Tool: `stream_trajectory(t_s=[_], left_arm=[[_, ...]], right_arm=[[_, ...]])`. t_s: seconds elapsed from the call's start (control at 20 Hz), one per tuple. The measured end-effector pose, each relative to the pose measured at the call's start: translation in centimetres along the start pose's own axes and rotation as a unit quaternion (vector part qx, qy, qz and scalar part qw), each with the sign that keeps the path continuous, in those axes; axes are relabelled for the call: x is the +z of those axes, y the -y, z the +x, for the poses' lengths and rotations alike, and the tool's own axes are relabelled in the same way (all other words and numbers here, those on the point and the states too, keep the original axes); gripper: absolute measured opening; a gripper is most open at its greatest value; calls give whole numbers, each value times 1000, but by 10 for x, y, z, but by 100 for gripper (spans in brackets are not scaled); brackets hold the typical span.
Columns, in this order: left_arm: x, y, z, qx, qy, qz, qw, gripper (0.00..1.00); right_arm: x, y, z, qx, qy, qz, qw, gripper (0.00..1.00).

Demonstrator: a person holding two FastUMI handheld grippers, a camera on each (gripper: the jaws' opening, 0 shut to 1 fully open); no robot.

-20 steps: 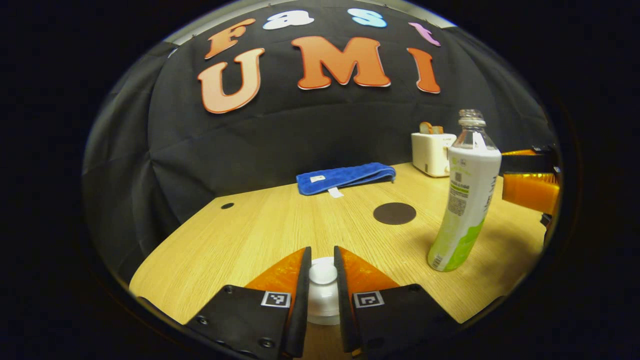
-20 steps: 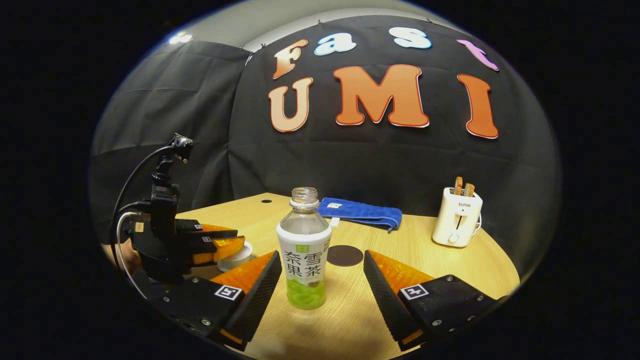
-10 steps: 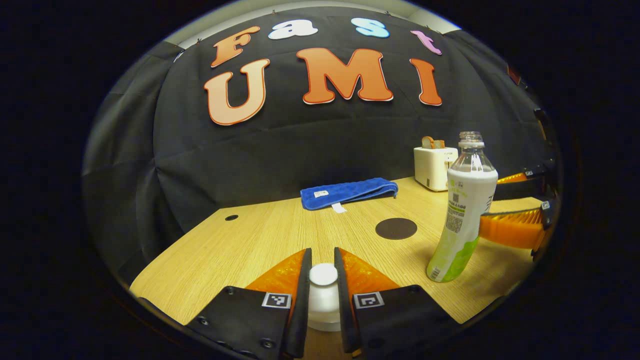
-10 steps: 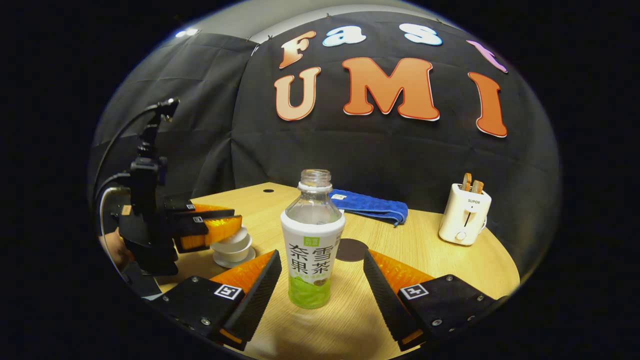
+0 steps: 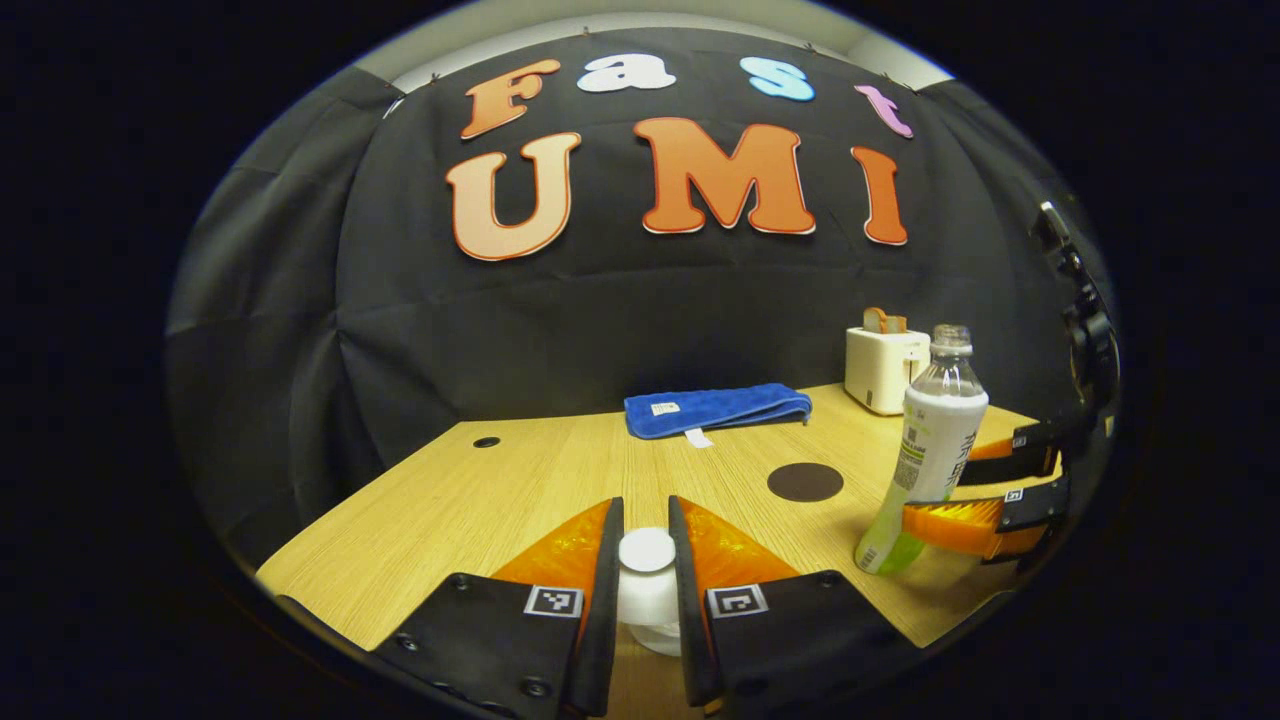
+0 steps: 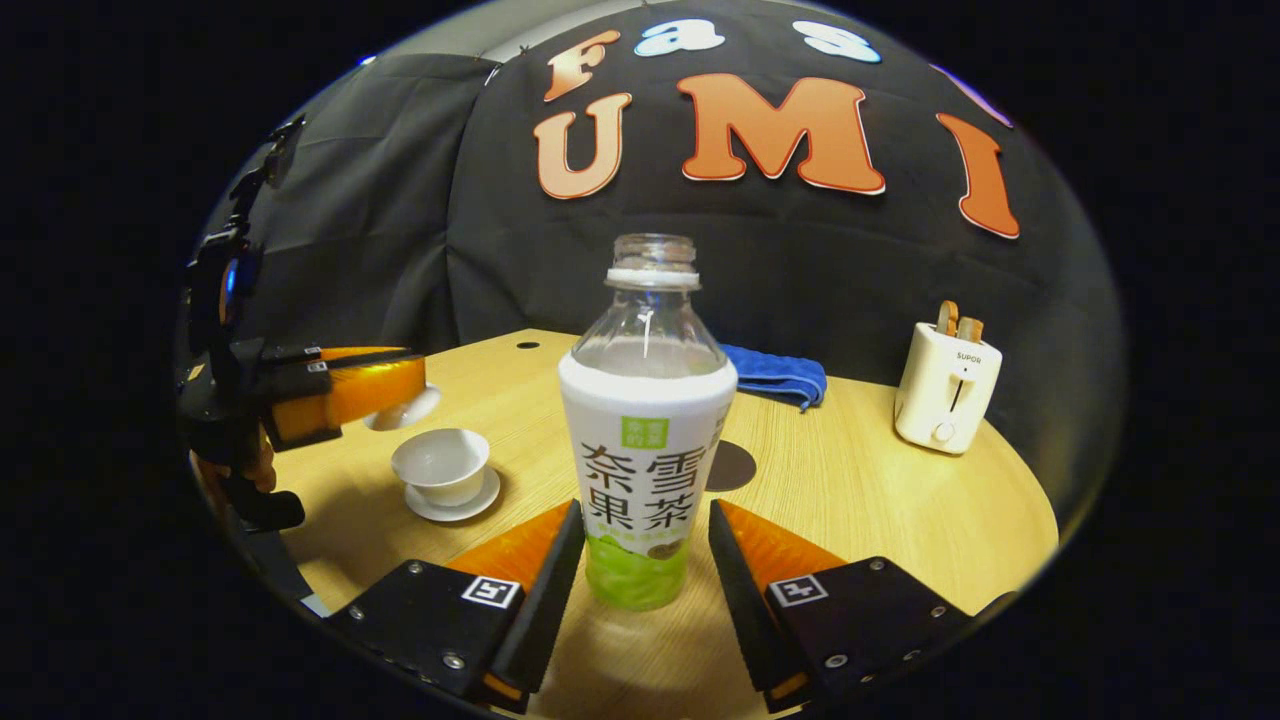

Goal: Open the teacup lid with one hand, grasp the water bottle and pour water into the teacup with the other hand; after pouring, place the water bottle on the coaster and then close the teacup lid.

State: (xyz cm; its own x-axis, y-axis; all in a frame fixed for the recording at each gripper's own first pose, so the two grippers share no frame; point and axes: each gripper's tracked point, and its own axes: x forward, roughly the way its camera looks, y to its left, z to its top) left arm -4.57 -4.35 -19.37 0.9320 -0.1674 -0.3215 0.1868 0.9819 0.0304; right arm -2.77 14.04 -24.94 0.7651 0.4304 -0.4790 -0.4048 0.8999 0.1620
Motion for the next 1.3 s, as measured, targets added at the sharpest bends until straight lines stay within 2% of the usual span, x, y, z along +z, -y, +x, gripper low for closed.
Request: stream_trajectory(t_s=[0.15,0.2,0.25,0.3,0.35,0.4,0.5,0.55,0.75,1.0,1.05,1.15,1.2,1.3], left_arm=[[-4,-16,-2,12,0,-4,1000,31],[-6,-20,-1,14,-1,-6,1000,31],[-9,-24,-2,15,-4,-7,1000,28],[-11,-29,-2,20,-6,-8,1000,31],[-14,-34,-2,22,-9,-8,1000,27],[-16,-39,-2,27,-10,-10,1000,31],[-20,-46,-2,35,-12,-10,999,31],[-20,-49,-3,37,-11,-10,999,31],[-24,-60,-2,44,-13,-13,999,31],[-33,-68,-3,49,-22,-19,998,31],[-35,-71,-4,51,-23,-19,998,31],[-35,-72,-3,53,-24,-21,998,28],[-35,-72,-4,55,-24,-24,998,31],[-40,-75,-3,56,-28,-25,998,31]], right_arm=[[2,-3,3,-6,-6,12,1000,63],[4,-4,4,-7,-8,12,1000,65],[4,-6,5,-6,-10,10,1000,64],[5,-6,7,-10,-11,5,1000,64],[7,-3,7,-18,-11,-1,1000,64],[9,2,9,-34,-13,-10,999,64],[9,14,10,-67,-18,-34,997,60],[10,18,10,-78,-19,-44,996,64],[18,26,10,-101,-17,-81,991,61],[27,40,8,-140,-22,-169,975,61],[28,38,8,-143,-22,-183,972,58],[31,35,10,-140,-20,-208,968,61],[33,33,10,-139,-20,-217,966,61],[31,30,12,-139,-21,-237,961,61]])
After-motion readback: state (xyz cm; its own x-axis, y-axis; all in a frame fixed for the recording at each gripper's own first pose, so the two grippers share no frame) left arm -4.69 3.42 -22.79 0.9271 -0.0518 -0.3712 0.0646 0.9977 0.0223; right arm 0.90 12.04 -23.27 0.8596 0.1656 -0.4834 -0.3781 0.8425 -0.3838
